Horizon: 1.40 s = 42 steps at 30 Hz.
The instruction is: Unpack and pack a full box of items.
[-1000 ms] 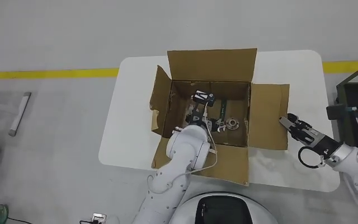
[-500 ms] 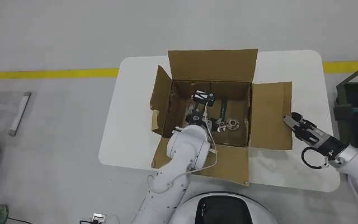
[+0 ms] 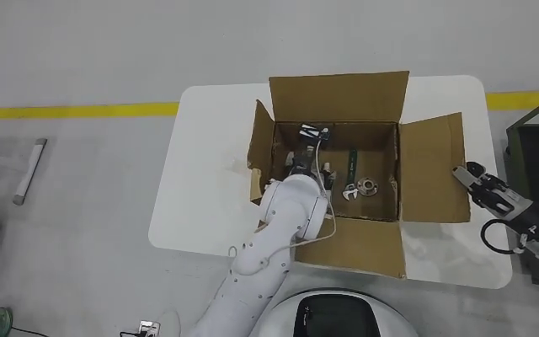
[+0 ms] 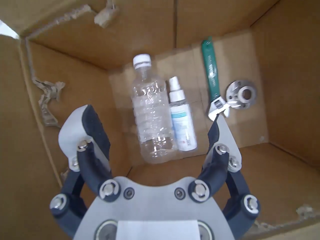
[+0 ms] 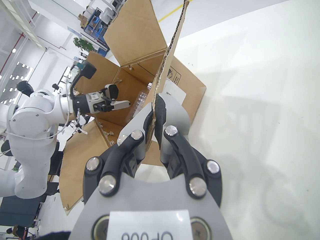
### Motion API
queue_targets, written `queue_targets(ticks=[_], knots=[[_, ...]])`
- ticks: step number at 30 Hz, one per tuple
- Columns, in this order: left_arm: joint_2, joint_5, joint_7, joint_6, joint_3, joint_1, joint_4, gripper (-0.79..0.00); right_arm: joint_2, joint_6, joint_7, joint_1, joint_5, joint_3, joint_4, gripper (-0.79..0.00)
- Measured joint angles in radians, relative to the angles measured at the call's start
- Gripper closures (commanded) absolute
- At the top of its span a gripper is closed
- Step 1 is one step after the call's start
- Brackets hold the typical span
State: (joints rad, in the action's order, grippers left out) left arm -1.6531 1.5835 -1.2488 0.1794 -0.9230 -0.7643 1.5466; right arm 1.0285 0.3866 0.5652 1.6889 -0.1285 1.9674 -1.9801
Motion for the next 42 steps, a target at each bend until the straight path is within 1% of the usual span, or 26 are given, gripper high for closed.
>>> queue_targets(ticks=[1, 5, 7, 8, 9, 10, 11, 13, 15, 17, 19, 20, 22, 24, 28, 30, 32, 33, 35, 36, 40, 42], knots=[[-0.003, 0.001, -0.007, 0.008, 0.002, 0.011, -0.021, -0.776, 0.0, 0.0, -0.001, 0.001, -0.002, 0.001, -0.002, 0.0], [-0.017, -0.01, -0.023, 0.039, 0.007, 0.047, -0.109, -0.723, 0.0, 0.0, -0.003, 0.005, -0.009, 0.003, -0.005, 0.0], [-0.023, -0.006, -0.017, 0.047, 0.014, 0.061, -0.154, -0.653, 0.0, 0.0, -0.004, 0.007, -0.012, 0.002, -0.007, 0.0], [-0.026, -0.009, -0.013, 0.049, 0.016, 0.065, -0.169, -0.566, 0.0, 0.0, -0.005, 0.008, -0.013, 0.001, -0.008, 0.0], [-0.029, -0.021, -0.011, 0.051, 0.017, 0.07, -0.185, -0.554, 0.0, 0.0, -0.007, 0.009, -0.014, 0.0, -0.008, 0.0], [-0.032, -0.03, -0.01, 0.051, 0.017, 0.074, -0.198, -0.563, 0.0, 0.0, -0.008, 0.009, -0.015, -0.001, -0.008, 0.0], [-0.034, -0.033, -0.008, 0.051, 0.017, 0.078, -0.212, -0.631, 0.0, 0.0, -0.009, 0.01, -0.016, -0.002, -0.009, 0.0], [-0.039, -0.04, -0.002, 0.054, 0.016, 0.088, -0.242, -0.711, 0.0, 0.0, -0.011, 0.01, -0.018, -0.005, -0.012, 0.0], [-0.043, -0.042, 0.002, 0.056, 0.016, 0.096, -0.27, -0.708, 0.0, 0.002, -0.012, 0.011, -0.02, -0.007, -0.013, 0.0], [-0.047, -0.047, 0.003, 0.059, 0.013, 0.103, -0.294, -0.73, 0.0, 0.003, -0.012, 0.01, -0.023, -0.009, -0.012, 0.0], [-0.05, -0.044, 0.008, 0.063, 0.012, 0.112, -0.32, -0.699, 0.0, 0.003, -0.013, 0.009, -0.025, -0.011, -0.011, 0.0], [-0.052, -0.044, 0.011, 0.064, 0.012, 0.115, -0.328, -0.711, 0.0, 0.004, -0.013, 0.009, -0.026, -0.011, -0.011, 0.0], [-0.056, -0.045, 0.014, 0.069, 0.01, 0.122, -0.347, -0.711, 0.0, 0.005, -0.013, 0.008, -0.028, -0.012, -0.011, 0.0], [-0.059, -0.045, 0.015, 0.076, 0.004, 0.129, -0.366, -0.742, 0.0, 0.006, -0.014, 0.007, -0.029, -0.013, -0.01, 0.0], [-0.064, -0.054, 0.019, 0.079, -0.007, 0.14, -0.398, -0.742, 0.0, 0.005, -0.014, 0.006, -0.03, -0.014, -0.009, 0.0], [-0.067, -0.058, 0.025, 0.08, -0.011, 0.144, -0.416, -0.696, 0.0, 0.003, -0.014, 0.004, -0.032, -0.016, -0.009, 0.0], [-0.069, -0.063, 0.029, 0.08, -0.015, 0.147, -0.428, -0.563, -0.001, 0.003, -0.013, 0.002, -0.032, -0.017, -0.009, 0.0], [-0.071, -0.072, 0.029, 0.08, -0.018, 0.149, -0.433, -0.468, -0.001, 0.003, -0.013, 0.001, -0.032, -0.018, -0.009, 0.0], [-0.074, -0.077, 0.032, 0.079, -0.021, 0.152, -0.443, -0.077, -0.001, 0.003, -0.013, 0.0, -0.031, -0.02, -0.009, 0.0], [-0.075, -0.079, 0.035, 0.077, -0.021, 0.153, -0.448, 0.0, -0.001, 0.002, -0.012, -0.001, -0.031, -0.021, -0.01, 0.0], [-0.079, -0.092, 0.045, 0.066, -0.027, 0.153, -0.452, 0.0, -0.001, 0.0, -0.013, -0.005, -0.033, -0.025, -0.009, 0.0], [-0.079, -0.091, 0.05, 0.054, -0.029, 0.151, -0.438, 0.0, -0.001, -0.001, -0.014, -0.008, -0.034, -0.027, -0.007, 0.0]])
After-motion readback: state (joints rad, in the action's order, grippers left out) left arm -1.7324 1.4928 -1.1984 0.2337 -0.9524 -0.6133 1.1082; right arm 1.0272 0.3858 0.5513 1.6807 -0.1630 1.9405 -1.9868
